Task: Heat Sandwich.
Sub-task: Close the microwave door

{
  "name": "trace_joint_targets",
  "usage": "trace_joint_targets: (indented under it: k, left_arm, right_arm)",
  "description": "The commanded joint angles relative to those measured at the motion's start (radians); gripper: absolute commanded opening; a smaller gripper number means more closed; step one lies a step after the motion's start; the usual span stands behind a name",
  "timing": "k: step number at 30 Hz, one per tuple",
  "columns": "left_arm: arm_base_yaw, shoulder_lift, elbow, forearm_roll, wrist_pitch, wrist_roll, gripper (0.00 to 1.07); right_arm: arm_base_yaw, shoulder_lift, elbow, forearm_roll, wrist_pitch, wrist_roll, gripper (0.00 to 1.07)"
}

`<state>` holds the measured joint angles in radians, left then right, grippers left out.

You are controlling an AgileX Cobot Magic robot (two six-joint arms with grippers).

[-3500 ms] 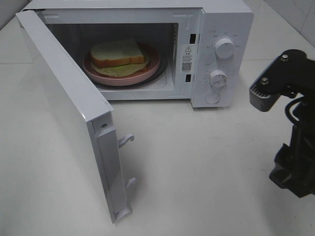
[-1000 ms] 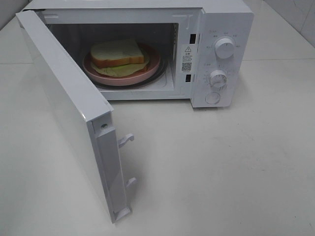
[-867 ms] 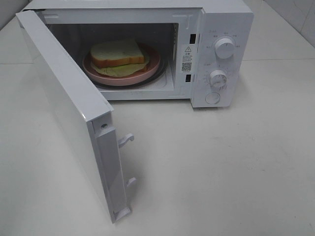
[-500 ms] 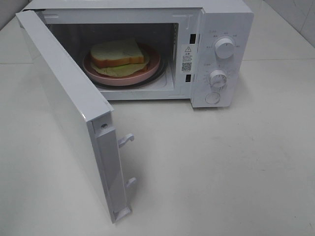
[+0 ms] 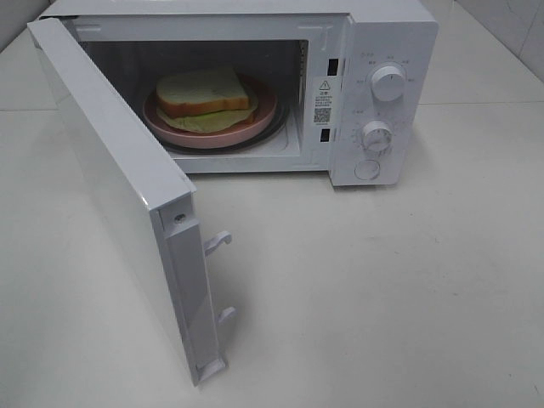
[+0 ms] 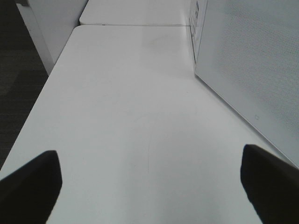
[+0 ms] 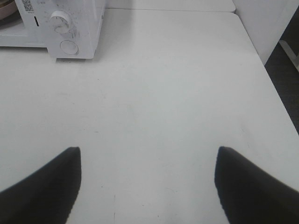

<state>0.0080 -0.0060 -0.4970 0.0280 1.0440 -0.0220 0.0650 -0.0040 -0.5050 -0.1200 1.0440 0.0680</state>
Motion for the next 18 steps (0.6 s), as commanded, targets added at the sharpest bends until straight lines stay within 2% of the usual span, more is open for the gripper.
trace_joint_targets:
  k: [1, 18]
  left_arm:
    - [0.003, -0.025, 0.003, 0.002, -0.008, -0.003, 0.98]
    - [0.003, -0.025, 0.003, 0.002, -0.008, -0.003, 0.98]
  right_arm:
    - [-0.008, -0.027, 0.001, 0.002, -0.006, -0.009, 0.76]
    - [-0.008, -0.027, 0.001, 0.002, -0.006, -0.009, 0.76]
